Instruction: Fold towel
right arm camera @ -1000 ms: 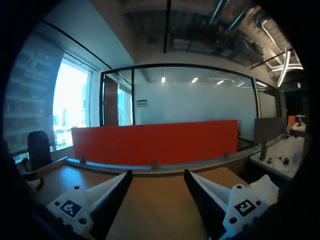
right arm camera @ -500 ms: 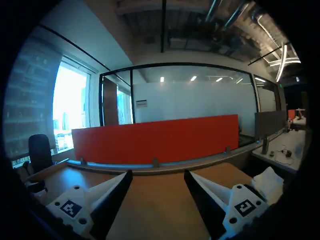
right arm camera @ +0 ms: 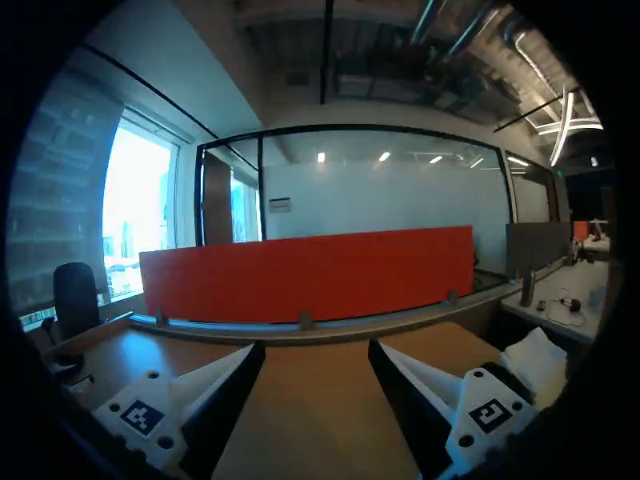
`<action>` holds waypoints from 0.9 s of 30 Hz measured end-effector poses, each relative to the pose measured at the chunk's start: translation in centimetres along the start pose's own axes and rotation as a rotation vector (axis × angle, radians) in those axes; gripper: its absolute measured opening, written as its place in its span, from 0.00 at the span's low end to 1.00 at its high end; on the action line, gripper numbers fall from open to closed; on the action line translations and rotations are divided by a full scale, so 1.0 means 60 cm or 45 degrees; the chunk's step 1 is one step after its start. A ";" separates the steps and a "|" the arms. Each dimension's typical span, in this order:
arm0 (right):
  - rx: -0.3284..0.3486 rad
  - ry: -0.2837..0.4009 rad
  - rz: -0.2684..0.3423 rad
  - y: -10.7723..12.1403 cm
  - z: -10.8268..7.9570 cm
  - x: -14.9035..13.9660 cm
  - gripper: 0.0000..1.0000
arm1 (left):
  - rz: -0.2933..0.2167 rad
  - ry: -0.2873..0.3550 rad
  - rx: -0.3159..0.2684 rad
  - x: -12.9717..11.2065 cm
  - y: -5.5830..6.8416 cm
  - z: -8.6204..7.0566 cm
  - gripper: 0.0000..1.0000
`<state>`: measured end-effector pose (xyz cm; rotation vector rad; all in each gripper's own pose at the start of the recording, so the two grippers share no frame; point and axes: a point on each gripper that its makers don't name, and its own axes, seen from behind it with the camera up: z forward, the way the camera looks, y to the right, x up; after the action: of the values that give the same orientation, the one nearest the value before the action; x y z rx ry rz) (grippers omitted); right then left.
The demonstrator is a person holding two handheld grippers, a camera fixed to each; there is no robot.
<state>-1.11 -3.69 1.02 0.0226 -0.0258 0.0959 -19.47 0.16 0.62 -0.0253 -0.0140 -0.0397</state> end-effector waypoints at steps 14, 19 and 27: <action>0.001 0.005 0.002 0.000 -0.001 -0.006 1.00 | 0.031 0.021 -0.004 -0.002 0.003 -0.002 0.92; -0.002 0.009 -0.001 0.004 -0.002 -0.007 1.00 | 0.034 0.022 0.001 -0.003 0.002 -0.004 0.93; -0.022 0.034 -0.056 0.019 -0.002 -0.011 1.00 | 0.036 0.022 0.001 -0.003 0.003 -0.004 0.93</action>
<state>-1.85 -2.59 0.91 0.0047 0.0005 0.0521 -19.62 0.32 0.37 -0.0243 0.0038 -0.0116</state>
